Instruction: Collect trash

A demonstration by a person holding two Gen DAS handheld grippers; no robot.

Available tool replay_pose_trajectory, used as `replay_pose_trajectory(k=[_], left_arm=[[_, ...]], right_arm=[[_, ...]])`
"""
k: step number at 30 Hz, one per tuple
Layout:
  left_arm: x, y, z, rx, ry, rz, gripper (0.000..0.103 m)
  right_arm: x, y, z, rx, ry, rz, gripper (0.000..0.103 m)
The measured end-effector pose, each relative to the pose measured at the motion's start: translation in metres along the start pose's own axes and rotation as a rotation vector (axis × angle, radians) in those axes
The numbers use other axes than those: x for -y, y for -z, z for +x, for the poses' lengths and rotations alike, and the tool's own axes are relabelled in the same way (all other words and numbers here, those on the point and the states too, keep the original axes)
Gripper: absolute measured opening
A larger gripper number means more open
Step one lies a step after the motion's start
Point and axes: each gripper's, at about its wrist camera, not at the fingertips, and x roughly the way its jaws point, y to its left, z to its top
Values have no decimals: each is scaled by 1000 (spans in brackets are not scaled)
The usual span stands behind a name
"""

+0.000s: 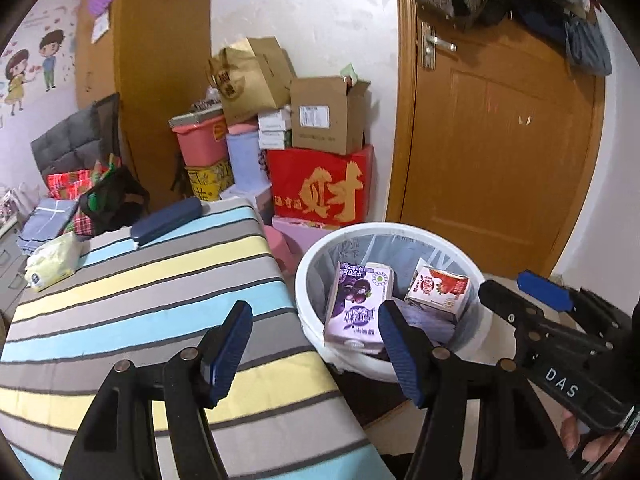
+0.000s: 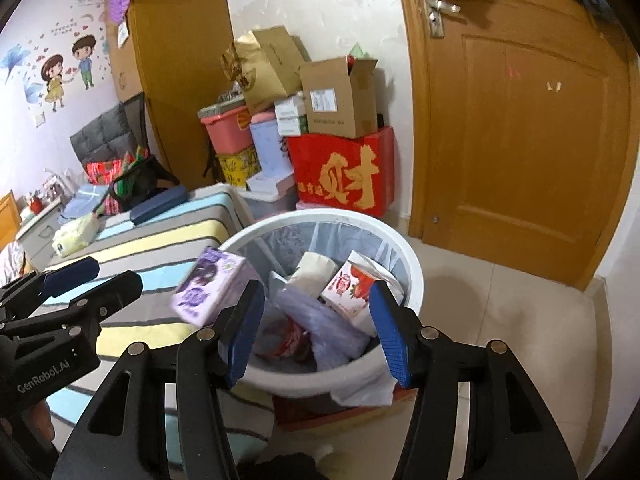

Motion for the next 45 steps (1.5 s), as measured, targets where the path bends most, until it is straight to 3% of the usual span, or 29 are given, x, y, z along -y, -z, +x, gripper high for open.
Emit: replay_pose_trajectory(k=[9,20,45], left_arm=[[-4,30,-42,34,-4,-22,65],[-3,62,-62,31,-32,-13,65],[-3,66,-74,39,-30,-29,65]], right_arm=[[-13,16,-30,69,-1,10,56],[-27,33,-42,76,14,-5,56],[-34,42,-55,95,20,-11,56]])
